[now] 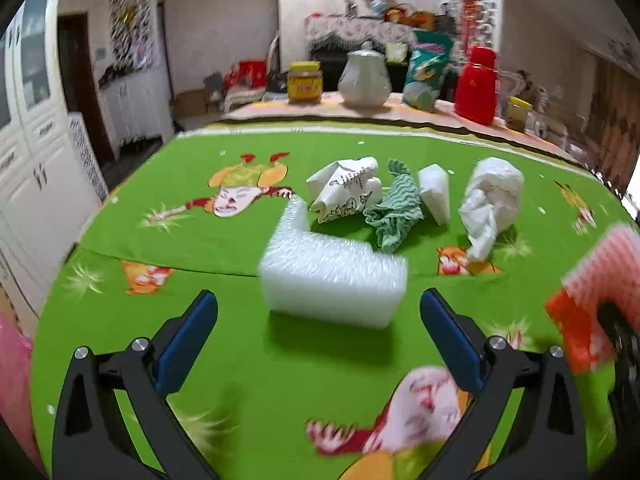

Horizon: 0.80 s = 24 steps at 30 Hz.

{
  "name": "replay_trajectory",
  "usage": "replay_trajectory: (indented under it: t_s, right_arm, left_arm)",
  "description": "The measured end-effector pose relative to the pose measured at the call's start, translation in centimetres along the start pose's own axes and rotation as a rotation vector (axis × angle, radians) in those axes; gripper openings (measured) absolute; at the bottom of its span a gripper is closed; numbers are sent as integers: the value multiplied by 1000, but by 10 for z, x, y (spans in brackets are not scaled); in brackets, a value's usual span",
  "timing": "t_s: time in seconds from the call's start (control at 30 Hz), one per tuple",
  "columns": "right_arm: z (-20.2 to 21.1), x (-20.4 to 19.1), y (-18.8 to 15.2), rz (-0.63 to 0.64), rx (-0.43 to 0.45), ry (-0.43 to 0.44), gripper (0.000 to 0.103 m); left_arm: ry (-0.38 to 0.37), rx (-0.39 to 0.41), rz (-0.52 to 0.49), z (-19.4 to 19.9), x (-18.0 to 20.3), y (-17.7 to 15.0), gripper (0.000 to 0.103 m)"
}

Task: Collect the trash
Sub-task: 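Grasp the pink foam net with the right tool while the left tool grasps a white foam block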

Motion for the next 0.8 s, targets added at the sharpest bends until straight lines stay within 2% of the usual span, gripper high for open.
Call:
replay_trajectory:
  t_s: [0.07, 0.2, 0.33, 0.6, 0.8]
  right_arm:
    - [-1, 1, 0, -9, -7, 6, 39]
    - [-5, 1, -2, -13, -25, 17, 39]
    - [-6, 4, -3, -38, -33, 29, 39]
    - [-7, 6, -4, -44, -41, 33, 39]
    - [-4, 2, -2, -16, -26, 22, 39]
  left_arm:
    - [2, -6, 28, -8, 4, 5, 98]
    - [66, -8, 28, -26, 14, 17, 98]
    - [140, -117, 28, -53, 2, 9, 98]
    - [182, -49, 78, -4, -73, -18, 97]
    - [129, -54, 122, 3, -91, -23, 79]
Point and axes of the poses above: each gripper's, at about its wrist camera, not at the fingertips, and z roughly against the way its jaws point, x to its right, y to its top, the point moved 8 cm from there along -z, roughly the way its jaws point
